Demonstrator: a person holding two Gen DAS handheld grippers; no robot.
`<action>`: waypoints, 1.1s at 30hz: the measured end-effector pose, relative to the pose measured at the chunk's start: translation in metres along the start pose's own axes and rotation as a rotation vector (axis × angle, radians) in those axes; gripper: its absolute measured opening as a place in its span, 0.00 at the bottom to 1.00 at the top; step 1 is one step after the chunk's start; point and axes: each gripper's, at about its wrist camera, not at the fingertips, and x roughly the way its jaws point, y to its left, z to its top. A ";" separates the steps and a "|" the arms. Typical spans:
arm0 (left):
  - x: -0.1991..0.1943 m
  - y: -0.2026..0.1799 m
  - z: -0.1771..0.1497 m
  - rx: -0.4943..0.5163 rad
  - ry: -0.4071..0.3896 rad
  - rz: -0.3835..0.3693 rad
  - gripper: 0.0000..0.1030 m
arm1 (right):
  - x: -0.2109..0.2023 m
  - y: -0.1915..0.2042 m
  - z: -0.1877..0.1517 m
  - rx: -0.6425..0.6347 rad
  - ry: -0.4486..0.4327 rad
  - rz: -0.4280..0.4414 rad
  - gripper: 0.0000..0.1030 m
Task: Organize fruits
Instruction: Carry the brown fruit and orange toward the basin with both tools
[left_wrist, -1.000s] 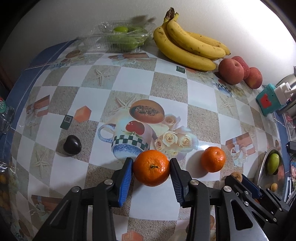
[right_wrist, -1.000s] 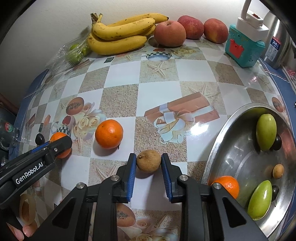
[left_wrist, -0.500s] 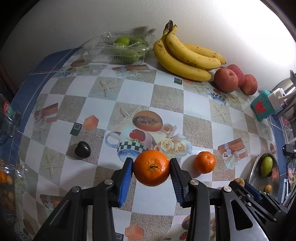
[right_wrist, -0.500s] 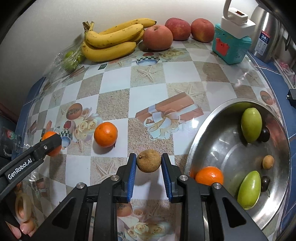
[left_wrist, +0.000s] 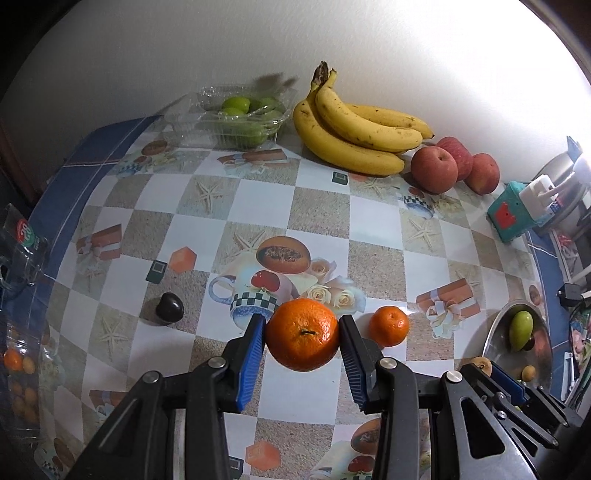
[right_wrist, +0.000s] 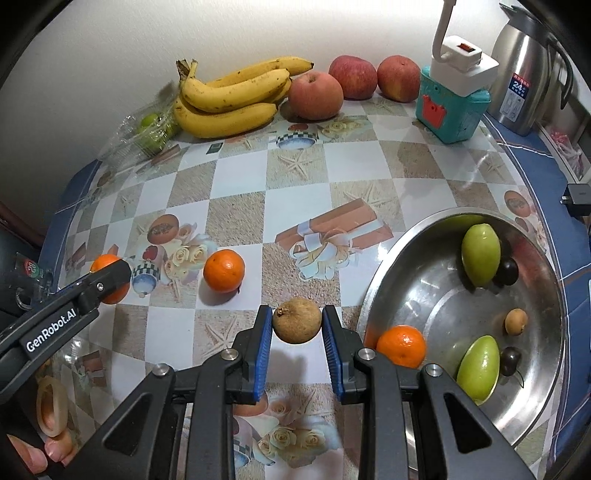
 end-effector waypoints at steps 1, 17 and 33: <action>-0.001 -0.001 0.000 0.002 -0.002 -0.002 0.42 | -0.002 -0.001 0.000 0.000 -0.003 0.001 0.28; -0.015 -0.050 -0.010 0.107 -0.023 -0.054 0.42 | -0.022 -0.044 0.000 0.098 -0.030 -0.041 0.28; -0.023 -0.102 -0.028 0.234 -0.034 -0.105 0.42 | -0.036 -0.101 -0.003 0.242 -0.048 -0.073 0.28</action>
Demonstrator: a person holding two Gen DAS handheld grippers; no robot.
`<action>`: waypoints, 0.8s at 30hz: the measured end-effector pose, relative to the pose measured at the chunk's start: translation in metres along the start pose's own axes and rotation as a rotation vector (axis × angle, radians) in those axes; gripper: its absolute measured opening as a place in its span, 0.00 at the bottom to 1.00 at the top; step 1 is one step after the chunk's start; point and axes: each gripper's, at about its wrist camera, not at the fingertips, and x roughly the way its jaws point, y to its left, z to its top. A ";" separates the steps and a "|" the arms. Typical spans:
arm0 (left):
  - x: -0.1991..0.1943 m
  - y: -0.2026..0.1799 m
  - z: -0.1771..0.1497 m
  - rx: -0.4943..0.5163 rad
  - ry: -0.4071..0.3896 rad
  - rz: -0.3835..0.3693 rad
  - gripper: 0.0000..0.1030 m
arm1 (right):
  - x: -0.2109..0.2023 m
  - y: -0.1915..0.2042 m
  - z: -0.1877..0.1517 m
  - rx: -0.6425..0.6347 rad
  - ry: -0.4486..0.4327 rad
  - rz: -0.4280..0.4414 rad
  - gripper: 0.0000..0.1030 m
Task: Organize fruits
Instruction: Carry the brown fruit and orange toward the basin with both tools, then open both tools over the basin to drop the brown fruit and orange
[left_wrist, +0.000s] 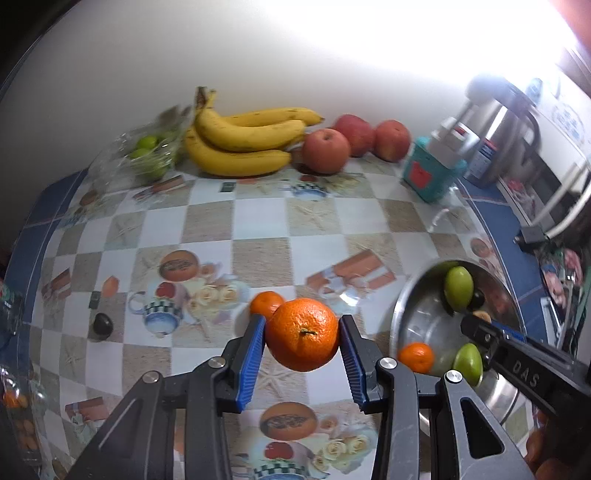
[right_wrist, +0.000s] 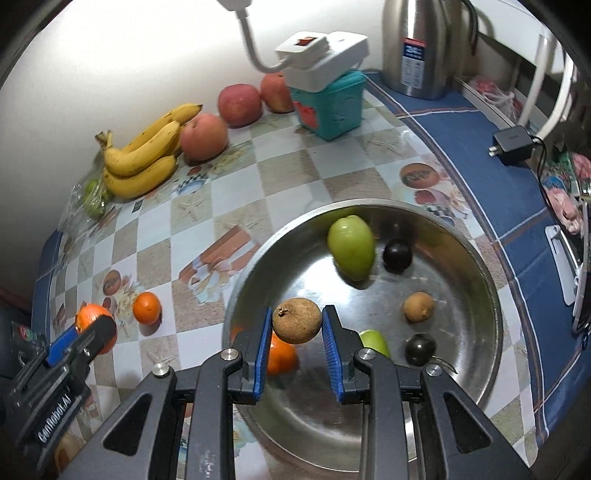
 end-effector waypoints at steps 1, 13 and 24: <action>0.000 -0.005 -0.001 0.011 0.001 -0.005 0.42 | -0.001 -0.004 0.000 0.008 -0.002 -0.001 0.28; 0.005 -0.061 -0.012 0.133 0.010 -0.105 0.42 | -0.014 -0.051 0.005 0.130 -0.034 -0.006 0.28; 0.021 -0.093 -0.015 0.215 -0.039 -0.106 0.42 | -0.004 -0.055 0.006 0.126 -0.023 0.010 0.28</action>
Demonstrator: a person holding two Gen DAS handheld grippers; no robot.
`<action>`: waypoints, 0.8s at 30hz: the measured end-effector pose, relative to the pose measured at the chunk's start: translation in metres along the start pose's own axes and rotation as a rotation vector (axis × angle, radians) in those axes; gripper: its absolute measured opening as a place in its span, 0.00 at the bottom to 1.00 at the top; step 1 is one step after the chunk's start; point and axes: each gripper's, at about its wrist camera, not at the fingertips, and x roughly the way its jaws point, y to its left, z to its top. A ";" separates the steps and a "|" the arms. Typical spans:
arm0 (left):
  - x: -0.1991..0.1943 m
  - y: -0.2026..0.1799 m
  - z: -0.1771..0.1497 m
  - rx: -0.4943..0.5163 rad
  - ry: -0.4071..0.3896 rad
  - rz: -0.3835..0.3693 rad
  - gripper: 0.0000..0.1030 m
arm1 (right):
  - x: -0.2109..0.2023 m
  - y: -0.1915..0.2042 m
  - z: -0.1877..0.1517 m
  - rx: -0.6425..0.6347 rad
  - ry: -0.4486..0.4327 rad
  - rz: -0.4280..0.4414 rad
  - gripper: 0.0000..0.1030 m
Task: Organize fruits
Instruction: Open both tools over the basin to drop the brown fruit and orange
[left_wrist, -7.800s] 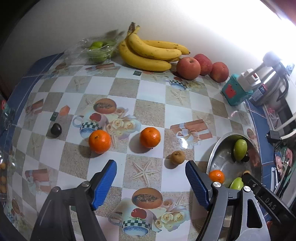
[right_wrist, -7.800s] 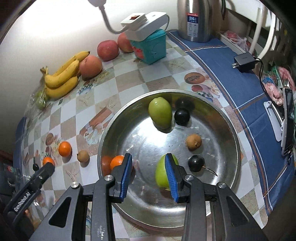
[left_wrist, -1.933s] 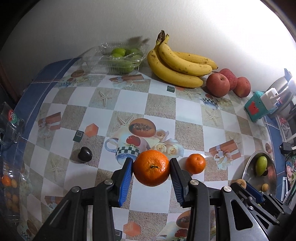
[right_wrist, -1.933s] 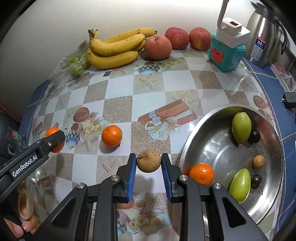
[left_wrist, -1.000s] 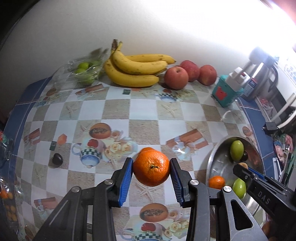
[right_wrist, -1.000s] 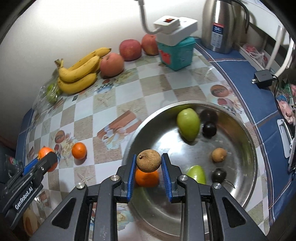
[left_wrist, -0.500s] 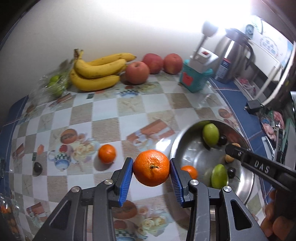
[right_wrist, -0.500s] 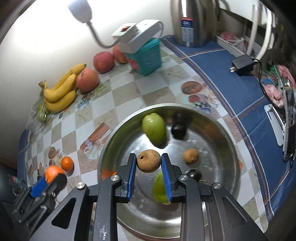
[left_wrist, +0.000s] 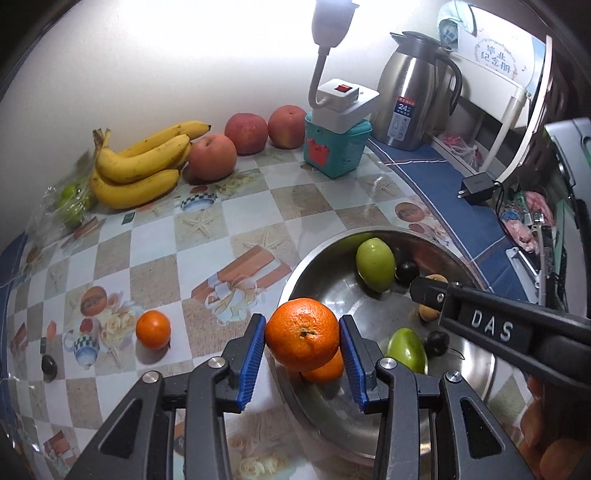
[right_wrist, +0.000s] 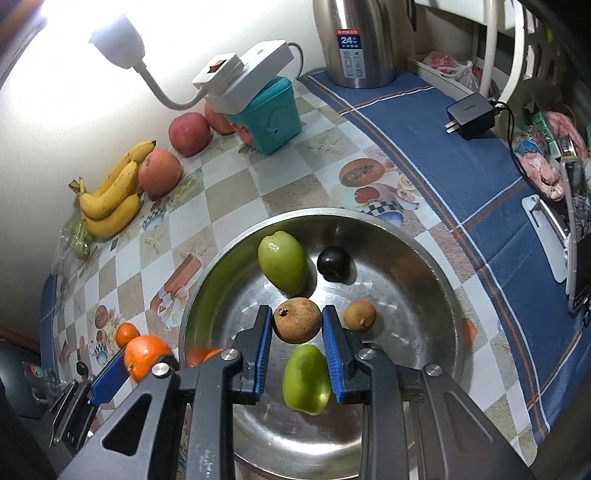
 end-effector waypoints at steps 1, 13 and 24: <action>0.003 0.000 0.000 0.003 -0.005 0.001 0.42 | 0.002 0.001 0.000 -0.005 0.000 0.000 0.28; 0.022 -0.008 0.004 0.043 -0.022 -0.008 0.42 | 0.026 0.004 -0.003 -0.012 0.041 0.002 0.28; 0.037 -0.007 0.002 0.041 0.004 -0.003 0.42 | 0.040 0.002 -0.003 0.003 0.068 -0.002 0.28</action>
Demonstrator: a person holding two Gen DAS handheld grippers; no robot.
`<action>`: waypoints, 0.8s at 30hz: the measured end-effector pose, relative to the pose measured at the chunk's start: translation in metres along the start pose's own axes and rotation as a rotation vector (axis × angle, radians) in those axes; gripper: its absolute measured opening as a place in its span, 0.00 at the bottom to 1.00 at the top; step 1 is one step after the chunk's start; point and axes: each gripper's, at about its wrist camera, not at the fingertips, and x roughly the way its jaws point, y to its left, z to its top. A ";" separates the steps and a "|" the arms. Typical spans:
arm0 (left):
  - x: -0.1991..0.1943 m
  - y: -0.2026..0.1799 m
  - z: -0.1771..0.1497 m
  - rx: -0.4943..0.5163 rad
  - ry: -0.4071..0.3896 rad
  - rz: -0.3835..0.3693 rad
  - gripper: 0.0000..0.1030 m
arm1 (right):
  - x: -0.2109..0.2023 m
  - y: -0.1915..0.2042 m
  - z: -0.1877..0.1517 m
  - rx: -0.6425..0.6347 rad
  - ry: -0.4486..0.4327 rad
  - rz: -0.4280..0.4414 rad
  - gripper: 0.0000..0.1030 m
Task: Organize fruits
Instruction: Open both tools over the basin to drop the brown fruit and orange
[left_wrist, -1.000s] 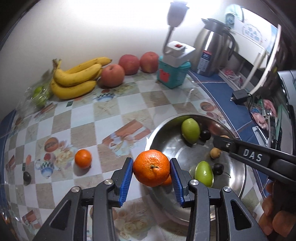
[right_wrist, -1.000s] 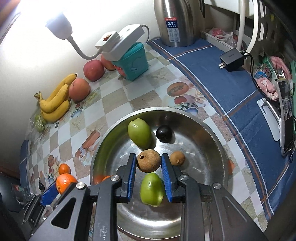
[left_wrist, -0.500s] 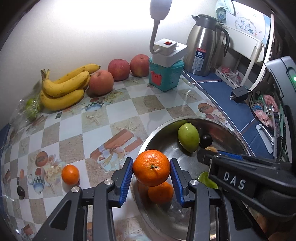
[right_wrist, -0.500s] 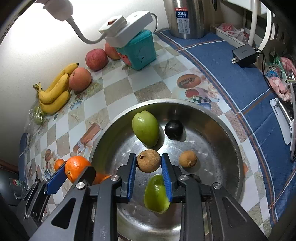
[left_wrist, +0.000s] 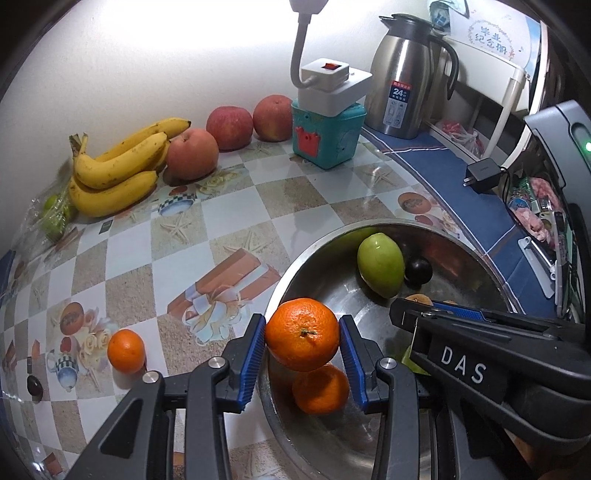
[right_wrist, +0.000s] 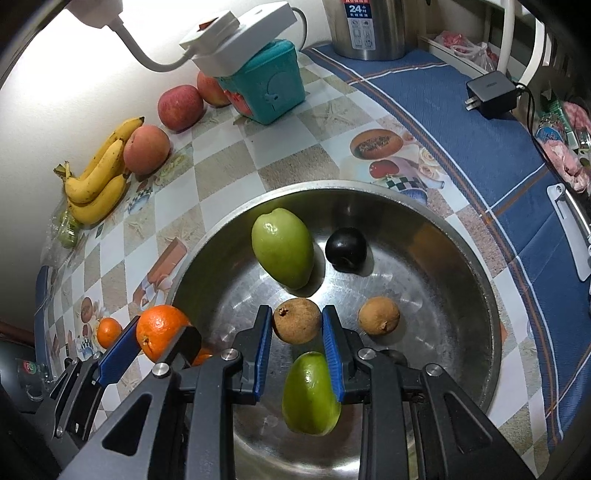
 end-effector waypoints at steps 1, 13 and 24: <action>0.001 0.000 0.000 -0.002 0.002 -0.001 0.42 | 0.001 0.000 0.000 0.002 0.002 0.001 0.28; 0.008 0.001 -0.005 -0.004 0.022 -0.001 0.42 | 0.011 -0.001 -0.003 0.015 0.024 -0.003 0.28; 0.007 -0.001 -0.006 -0.004 0.021 -0.007 0.45 | 0.013 -0.002 -0.002 0.024 0.030 -0.007 0.29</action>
